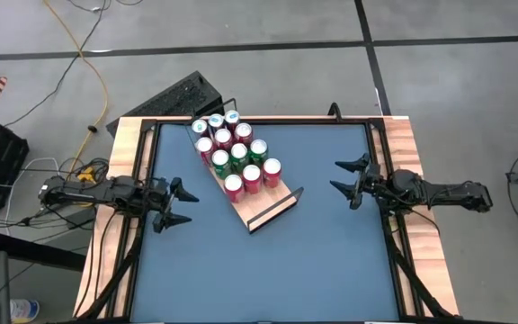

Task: Place canned beverage on shelf
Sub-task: Return to Home Position

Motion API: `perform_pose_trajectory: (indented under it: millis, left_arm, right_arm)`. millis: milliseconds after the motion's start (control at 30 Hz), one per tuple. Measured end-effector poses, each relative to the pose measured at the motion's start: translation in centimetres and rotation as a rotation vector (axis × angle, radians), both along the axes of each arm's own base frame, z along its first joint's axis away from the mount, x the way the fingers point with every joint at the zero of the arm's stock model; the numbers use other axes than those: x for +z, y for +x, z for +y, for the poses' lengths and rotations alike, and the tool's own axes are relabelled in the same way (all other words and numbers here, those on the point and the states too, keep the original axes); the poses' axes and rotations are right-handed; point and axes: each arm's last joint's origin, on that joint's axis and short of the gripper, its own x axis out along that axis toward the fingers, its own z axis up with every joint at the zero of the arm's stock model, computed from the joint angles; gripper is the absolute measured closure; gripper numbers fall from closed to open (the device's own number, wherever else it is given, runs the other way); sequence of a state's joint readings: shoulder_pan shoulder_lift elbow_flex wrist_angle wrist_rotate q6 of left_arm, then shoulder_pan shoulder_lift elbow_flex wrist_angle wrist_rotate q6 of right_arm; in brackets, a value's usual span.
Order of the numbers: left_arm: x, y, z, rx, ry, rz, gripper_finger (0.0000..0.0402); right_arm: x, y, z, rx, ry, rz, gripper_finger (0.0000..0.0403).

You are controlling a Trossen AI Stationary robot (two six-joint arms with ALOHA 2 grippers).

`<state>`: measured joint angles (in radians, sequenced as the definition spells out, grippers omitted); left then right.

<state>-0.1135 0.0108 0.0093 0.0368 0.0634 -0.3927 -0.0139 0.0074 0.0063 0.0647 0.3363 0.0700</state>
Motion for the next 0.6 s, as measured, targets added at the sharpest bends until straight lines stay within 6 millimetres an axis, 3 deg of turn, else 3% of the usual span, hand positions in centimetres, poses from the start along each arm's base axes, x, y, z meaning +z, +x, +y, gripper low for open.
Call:
perform_pose_trajectory:
  millis: [267,600]
  left_arm:
    - [-0.04,0.04,0.05,0.011,-0.255,0.045,0.0050]
    - [-0.12,0.08,0.30,0.101,-0.121,0.024,0.0050]
  right_arm:
    - [-0.01,0.00,0.00,0.001,0.000,0.000,0.0074]
    - [-0.03,0.00,0.00,-0.001,0.000,0.000,0.0074]
